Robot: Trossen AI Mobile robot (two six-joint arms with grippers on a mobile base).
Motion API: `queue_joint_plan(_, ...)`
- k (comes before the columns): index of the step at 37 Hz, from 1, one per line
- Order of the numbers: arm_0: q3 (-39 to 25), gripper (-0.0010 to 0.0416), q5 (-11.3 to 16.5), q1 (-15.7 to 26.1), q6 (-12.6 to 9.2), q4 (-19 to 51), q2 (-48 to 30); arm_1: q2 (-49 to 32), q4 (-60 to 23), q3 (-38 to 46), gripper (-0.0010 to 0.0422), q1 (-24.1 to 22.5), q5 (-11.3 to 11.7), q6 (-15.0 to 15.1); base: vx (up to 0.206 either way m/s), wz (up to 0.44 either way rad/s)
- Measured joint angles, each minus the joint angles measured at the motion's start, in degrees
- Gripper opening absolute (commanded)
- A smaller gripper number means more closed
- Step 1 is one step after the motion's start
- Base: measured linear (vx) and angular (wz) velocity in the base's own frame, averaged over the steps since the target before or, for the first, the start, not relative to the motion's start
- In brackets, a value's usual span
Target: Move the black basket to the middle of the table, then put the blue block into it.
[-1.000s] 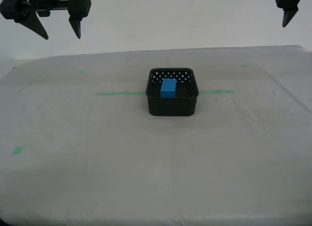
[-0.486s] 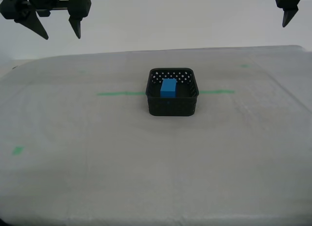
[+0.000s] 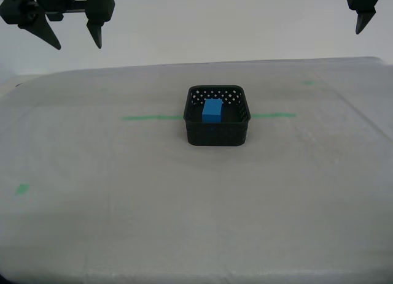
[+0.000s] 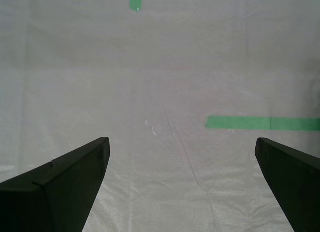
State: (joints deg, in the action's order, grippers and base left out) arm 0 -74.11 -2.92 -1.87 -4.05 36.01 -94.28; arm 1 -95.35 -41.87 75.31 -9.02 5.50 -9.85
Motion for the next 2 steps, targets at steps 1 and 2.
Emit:
queue_joint_plan(1, 0.0, 0.0387, 0.0, 0.0, -0.02, 0.0, 0.0, 0.0, 0.0, 0.0, 0.04, 0.0, 0.0, 0.0, 0.0, 0.0)
queue_joint_plan(2, 0.0, 0.0387, 0.0, 0.0, -0.02, 0.0, 0.0, 0.0, 0.0, 0.0, 0.04, 0.0, 0.0, 0.02, 0.0, 0.0)
